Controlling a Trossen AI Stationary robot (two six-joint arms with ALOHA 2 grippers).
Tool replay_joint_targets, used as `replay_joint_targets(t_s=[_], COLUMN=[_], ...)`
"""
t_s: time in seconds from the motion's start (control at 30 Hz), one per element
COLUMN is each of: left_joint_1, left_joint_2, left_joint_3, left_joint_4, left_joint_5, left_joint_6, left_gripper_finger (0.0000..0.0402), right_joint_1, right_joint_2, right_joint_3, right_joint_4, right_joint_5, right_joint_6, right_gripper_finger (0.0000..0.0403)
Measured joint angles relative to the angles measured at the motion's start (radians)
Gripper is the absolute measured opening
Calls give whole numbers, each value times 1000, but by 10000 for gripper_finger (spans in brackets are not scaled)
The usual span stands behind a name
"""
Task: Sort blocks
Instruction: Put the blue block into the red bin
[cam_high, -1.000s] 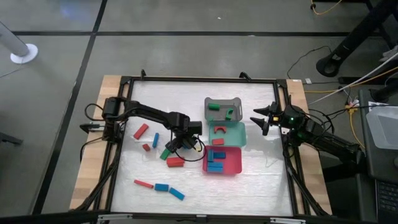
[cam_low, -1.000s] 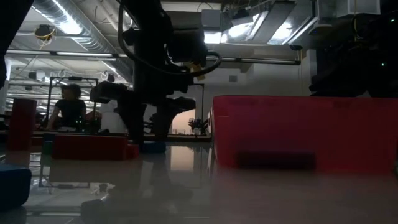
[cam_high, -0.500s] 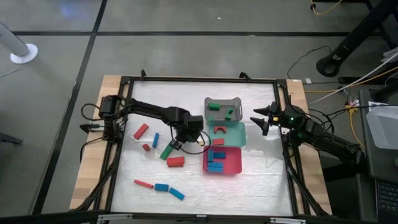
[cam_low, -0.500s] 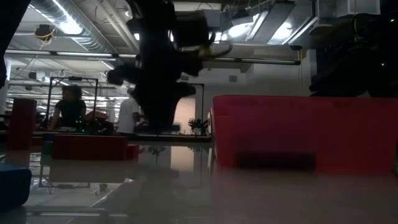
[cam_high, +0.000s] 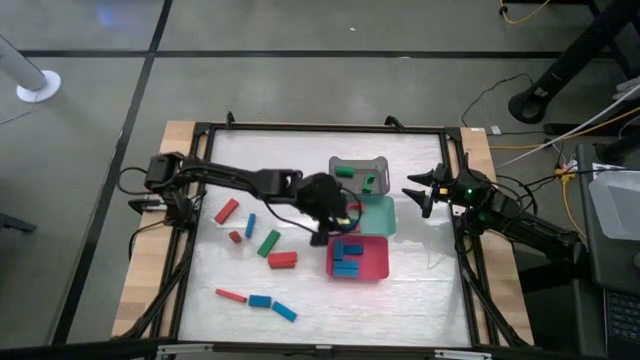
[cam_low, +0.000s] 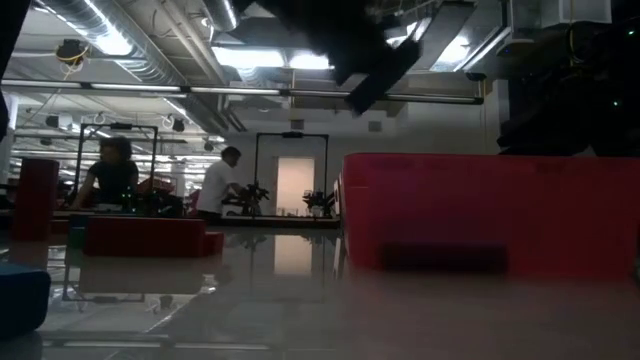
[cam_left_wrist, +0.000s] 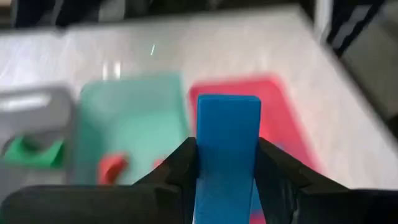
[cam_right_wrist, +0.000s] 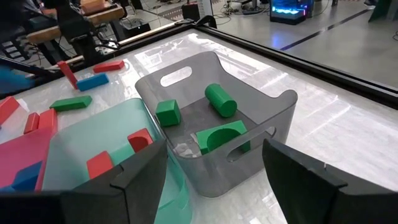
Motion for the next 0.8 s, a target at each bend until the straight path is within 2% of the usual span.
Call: replay_joint_targets(t_s=[0.13, 0.43, 0.63, 0.7, 0.8], left_joint_1=[-63, -144, -158, -157, -166], left_joint_2=[37, 139, 157, 138, 85], left_joint_3=[0, 0, -2, -2, -2], left_joint_4=[126, 124, 115, 97, 24], left_joint_5=[-3, -22, -67, -43, 56], left_joint_6=[-75, -142, -282, -342, -370], left_gripper_finger=[116, 163, 204, 214, 217], right_joint_1=[0, 0, 0, 0, 0], right_joint_2=[0, 0, 0, 0, 0], right_joint_3=[0, 0, 0, 0, 0], right_joint_4=[0, 2, 3, 3, 3], right_joint_5=[0, 0, 0, 0, 0], right_joint_6=[0, 0, 0, 0, 0], right_gripper_finger=[264, 264, 264, 264, 264])
